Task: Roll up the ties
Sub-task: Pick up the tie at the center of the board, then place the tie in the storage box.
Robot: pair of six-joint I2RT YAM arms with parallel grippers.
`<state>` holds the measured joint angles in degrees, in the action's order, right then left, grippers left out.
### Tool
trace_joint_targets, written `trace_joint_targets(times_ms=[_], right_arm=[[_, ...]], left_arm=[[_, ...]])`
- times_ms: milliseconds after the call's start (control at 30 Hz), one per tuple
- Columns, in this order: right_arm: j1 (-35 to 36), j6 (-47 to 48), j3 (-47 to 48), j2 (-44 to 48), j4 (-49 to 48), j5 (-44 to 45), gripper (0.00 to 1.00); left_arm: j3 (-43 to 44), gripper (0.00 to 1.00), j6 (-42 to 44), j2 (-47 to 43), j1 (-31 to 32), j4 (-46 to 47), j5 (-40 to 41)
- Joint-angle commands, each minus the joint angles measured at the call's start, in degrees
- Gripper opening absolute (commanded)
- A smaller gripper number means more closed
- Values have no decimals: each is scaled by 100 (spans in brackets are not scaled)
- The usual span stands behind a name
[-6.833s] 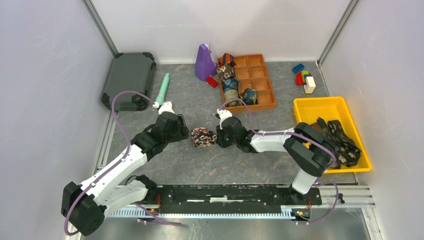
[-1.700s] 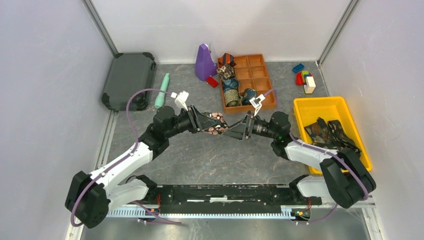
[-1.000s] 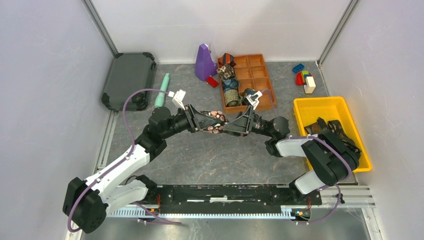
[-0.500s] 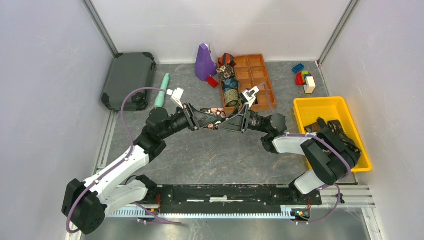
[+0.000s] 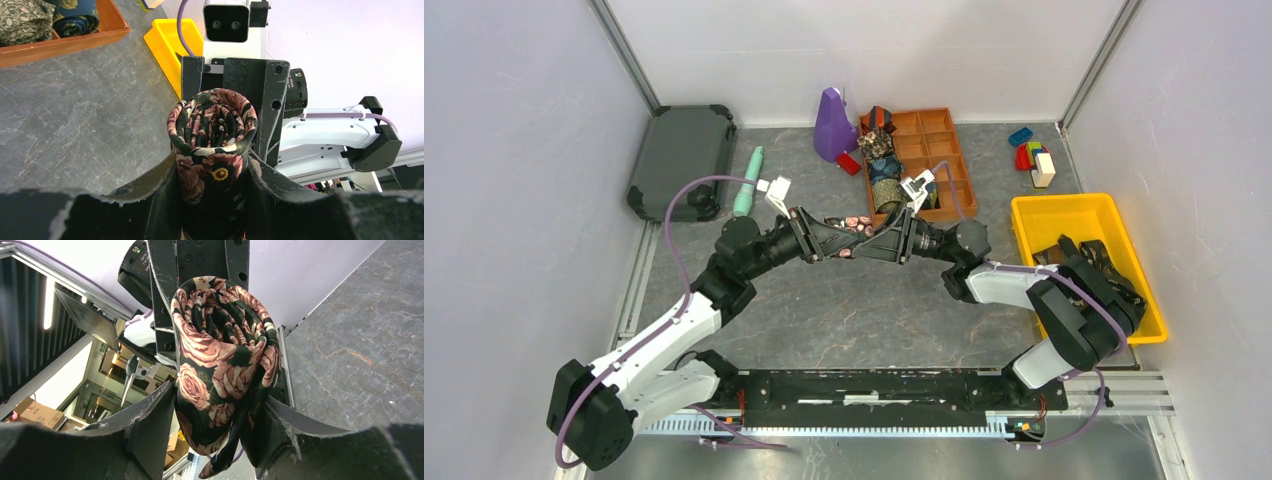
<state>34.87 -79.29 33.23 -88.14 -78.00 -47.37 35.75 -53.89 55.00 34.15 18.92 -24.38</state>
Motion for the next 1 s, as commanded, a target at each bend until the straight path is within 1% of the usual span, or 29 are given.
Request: trace_joint_targets(times_ms=[0,133,200,333,500,533,567,700,733,833,900,967], right_arm=[[41,192,281,205,40,114,59],[42,286,333,262,388,62,57],[40,442,350,326,702,62,53],[45,620,342,406,1013,46,40],[38,625,333,445,1015,-8,35],[42,631,333,450,1022,-22,32],[45,647,339,459,1030,-30,27],[39,814,372,528,1269,-70,13],[43,903,384,546,1378,-79,8],[52,1173,428,611,1763,-79,0],[55,1379,472,660,2052,-71,0],[50,1607,520,730,2372,-46,0]], left_arm=[[-44,29,229,-108,60,-148,-100],[1,27,515,-172,65,-417,-63],[11,27,650,-216,72,-530,-41],[15,27,807,-276,66,-607,-79],[29,26,947,-260,65,-635,-196],[30,27,987,-262,69,-658,-207],[40,29,1027,-266,68,-695,-195],[66,39,1204,-297,65,-918,-34],[77,42,1233,-298,70,-956,-7],[117,54,1333,-317,65,-1093,84],[159,60,1422,-332,67,-1217,171],[224,64,1550,-356,72,-1387,281]])
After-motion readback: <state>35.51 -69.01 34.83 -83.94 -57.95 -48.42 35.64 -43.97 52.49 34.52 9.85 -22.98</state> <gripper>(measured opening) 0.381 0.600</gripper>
